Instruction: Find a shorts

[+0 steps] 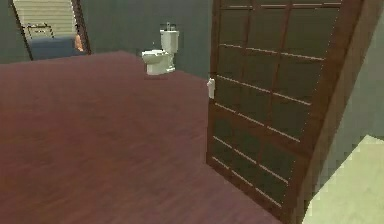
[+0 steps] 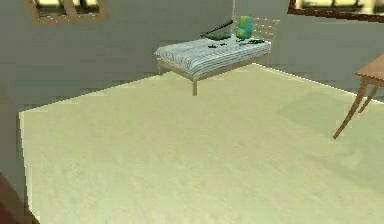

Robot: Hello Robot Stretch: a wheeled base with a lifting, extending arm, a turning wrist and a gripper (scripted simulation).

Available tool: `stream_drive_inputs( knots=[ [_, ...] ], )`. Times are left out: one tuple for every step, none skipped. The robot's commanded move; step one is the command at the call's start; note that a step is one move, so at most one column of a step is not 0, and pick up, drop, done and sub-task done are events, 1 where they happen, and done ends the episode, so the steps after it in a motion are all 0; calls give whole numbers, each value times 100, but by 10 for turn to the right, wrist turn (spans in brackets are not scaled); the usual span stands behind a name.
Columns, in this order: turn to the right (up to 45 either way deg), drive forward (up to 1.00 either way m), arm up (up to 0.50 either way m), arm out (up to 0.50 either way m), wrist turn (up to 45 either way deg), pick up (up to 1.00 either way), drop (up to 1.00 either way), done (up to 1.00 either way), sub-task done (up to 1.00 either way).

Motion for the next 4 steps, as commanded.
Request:
stream_drive_inputs(
  knots=[
    [-330,0,0,0,0,0,0,0,0],
    [0,100,0,0,0,0,0,0,0],
    [0,100,0,0,0,0,0,0,0],
    [0,100,0,0,0,0,0,0,0]
  ],
)
